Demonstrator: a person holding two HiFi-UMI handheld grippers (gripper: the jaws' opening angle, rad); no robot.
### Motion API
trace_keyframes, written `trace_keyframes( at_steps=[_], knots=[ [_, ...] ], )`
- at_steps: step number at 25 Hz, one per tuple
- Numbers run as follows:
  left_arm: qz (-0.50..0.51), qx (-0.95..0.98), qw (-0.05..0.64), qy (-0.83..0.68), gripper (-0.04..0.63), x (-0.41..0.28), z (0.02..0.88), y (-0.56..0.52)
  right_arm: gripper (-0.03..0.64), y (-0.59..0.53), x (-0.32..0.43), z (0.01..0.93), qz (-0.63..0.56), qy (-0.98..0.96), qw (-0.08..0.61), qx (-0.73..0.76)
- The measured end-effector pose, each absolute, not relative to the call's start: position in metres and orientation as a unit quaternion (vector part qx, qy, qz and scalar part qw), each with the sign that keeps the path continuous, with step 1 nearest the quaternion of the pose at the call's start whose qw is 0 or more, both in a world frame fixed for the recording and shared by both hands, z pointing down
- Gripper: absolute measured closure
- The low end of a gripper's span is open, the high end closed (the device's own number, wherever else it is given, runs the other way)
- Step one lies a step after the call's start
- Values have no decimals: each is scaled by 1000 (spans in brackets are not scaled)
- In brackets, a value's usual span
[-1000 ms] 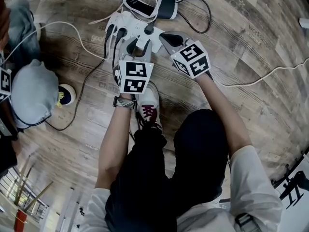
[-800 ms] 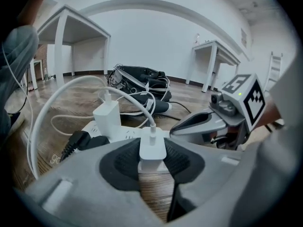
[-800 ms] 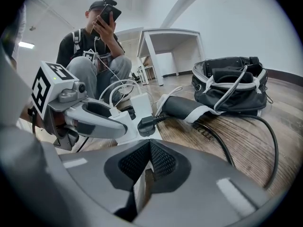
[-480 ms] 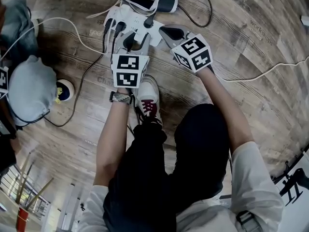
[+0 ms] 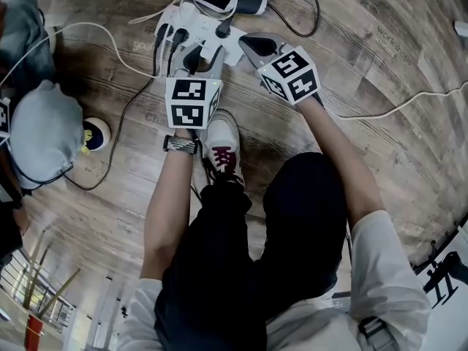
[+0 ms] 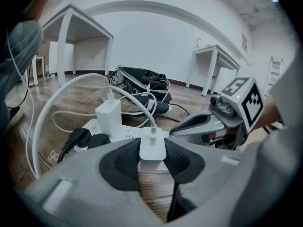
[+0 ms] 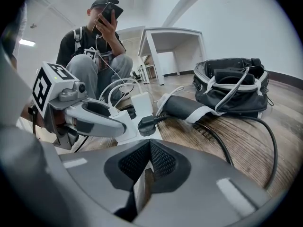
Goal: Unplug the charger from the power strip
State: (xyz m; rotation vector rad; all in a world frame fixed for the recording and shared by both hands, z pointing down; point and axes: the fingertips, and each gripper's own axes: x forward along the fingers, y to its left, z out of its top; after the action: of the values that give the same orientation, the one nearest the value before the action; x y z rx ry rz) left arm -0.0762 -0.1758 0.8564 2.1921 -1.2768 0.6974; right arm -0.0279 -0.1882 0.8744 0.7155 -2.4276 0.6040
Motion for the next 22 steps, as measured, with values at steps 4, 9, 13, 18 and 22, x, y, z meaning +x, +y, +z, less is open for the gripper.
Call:
trace_keyframes(
  at_steps=[4, 9, 13, 18, 22],
  knots=[
    [245, 806, 269, -467, 448, -77, 855, -176, 615, -189, -28, 874, 223, -898, 268, 267],
    [323, 805, 193, -459, 456, -72, 855, -175, 615, -188, -28, 875, 222, -898, 271, 266],
    [305, 803, 214, -465, 456, -73, 855, -175, 615, -188, -28, 874, 222, -898, 271, 266],
    [269, 803, 259, -464, 454, -77, 854, -176, 615, -189, -28, 874, 225, -896, 271, 269],
    [308, 805, 209, -462, 456, -74, 853, -175, 615, -188, -28, 875, 227, -897, 269, 268]
  ],
)
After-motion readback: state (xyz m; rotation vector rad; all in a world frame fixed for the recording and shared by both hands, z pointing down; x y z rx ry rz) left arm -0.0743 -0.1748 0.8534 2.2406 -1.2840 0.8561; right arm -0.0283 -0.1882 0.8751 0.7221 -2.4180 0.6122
